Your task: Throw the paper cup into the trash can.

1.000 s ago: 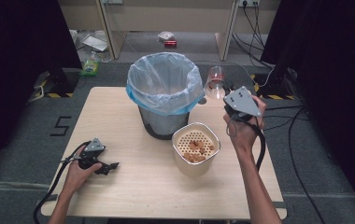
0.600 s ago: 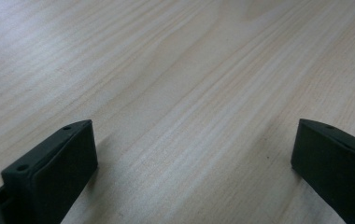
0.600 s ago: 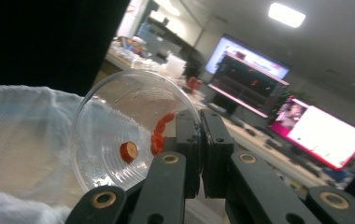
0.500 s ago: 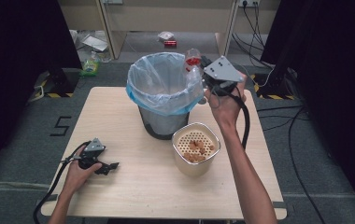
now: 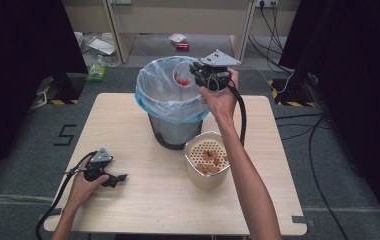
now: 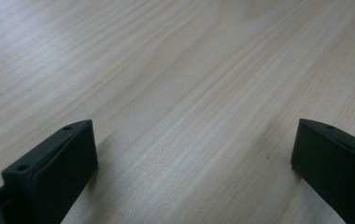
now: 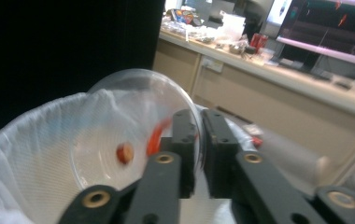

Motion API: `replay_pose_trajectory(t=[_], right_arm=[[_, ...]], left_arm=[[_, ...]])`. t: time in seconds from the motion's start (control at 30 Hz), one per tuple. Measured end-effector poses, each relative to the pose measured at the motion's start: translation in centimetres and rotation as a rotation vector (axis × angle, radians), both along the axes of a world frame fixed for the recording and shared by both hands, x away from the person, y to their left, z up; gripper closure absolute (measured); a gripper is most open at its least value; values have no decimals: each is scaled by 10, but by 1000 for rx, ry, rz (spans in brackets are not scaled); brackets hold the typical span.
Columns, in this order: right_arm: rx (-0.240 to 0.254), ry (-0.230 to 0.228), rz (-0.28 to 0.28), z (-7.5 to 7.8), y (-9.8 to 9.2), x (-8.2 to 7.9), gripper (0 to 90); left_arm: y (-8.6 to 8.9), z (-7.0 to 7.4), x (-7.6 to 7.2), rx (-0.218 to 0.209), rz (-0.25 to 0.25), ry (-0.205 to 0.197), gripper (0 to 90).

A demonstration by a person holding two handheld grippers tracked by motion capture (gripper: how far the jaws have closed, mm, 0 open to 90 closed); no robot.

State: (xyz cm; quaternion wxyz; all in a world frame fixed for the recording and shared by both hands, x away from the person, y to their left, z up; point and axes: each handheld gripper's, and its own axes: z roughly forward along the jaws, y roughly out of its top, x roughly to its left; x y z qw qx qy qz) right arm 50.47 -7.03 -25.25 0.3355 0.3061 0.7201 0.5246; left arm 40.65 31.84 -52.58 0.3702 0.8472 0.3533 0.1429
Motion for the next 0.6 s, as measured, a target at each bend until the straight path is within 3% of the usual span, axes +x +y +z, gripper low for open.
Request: replay_pose_trajectory(t=[0.1, 0.33, 0.53, 0.6], right_arm=[[20, 20, -22, -1, 3, 3, 690], [23, -6, -42, 8, -12, -6, 667], [-1, -3, -87, 13, -52, -18, 650], [-5, -1, -90, 12, -56, -19, 646]], left_arm=[[0, 0, 0, 0, 0, 0, 0], [0, 0, 0, 0, -1, 0, 0], [0, 0, 0, 0, -1, -1, 0], [0, 0, 0, 0, 0, 0, 0]])
